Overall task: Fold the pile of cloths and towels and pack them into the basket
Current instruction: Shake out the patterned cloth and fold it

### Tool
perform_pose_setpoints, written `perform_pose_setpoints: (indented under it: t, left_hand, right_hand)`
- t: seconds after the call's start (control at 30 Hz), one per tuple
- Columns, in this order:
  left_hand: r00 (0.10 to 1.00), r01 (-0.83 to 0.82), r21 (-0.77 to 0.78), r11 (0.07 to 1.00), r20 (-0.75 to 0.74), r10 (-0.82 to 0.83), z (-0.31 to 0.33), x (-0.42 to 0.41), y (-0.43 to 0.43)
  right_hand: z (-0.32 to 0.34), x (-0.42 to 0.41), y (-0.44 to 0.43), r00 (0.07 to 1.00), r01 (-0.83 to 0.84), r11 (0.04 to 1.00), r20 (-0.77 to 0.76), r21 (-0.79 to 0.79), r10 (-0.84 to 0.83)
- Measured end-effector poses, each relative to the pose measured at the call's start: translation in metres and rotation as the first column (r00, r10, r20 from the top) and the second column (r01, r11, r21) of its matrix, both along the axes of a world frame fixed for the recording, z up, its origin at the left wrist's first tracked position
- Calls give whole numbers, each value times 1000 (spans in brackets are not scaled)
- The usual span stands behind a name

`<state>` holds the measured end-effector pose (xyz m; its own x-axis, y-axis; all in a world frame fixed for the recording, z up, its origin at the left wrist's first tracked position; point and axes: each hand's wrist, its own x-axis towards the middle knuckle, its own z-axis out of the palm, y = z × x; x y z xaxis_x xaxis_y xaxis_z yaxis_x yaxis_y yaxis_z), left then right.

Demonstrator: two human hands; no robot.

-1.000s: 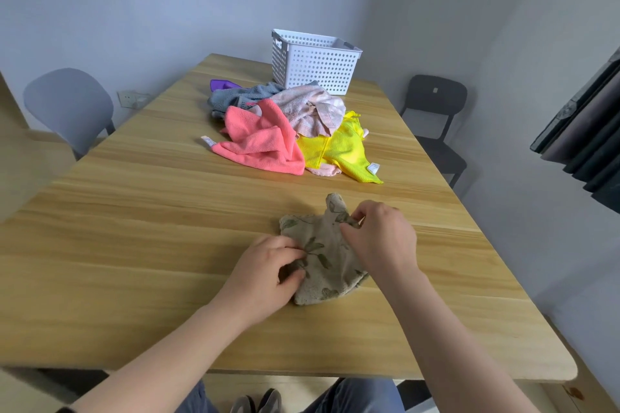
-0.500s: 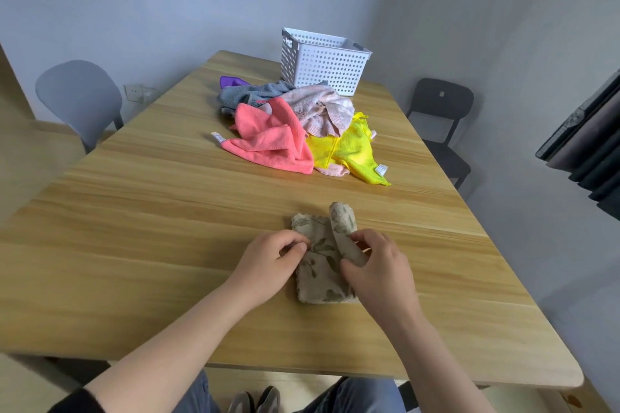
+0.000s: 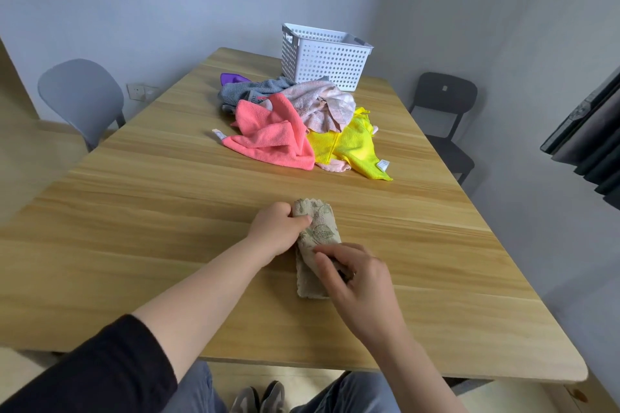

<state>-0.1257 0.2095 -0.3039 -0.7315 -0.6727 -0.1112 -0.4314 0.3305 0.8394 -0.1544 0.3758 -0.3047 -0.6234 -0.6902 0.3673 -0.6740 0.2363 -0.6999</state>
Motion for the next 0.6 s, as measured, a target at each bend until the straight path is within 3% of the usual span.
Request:
perform_pose_setpoints:
  t: [0.23,0.37,0.47,0.6]
  left_hand:
    - [992,80,-73,994,-87,-87,4,-20,2]
    - [997,80,-217,973,34,-75,-7,-26,-1]
    - [994,80,-223,972,88,-61,-12,-30,-5]
    - [990,93,-291,952,126,-58,-9,-37,-8]
  right_hand:
    - [-8,-10,10,998,-21,998,-54,-58,18]
    - [-11,-16,13,997,-19,999,-80,-51,15]
    - [-12,-18,12,996,-10,998,-90,-67,4]
    - [-13,-20,12,987,-145,987,-60,66,149]
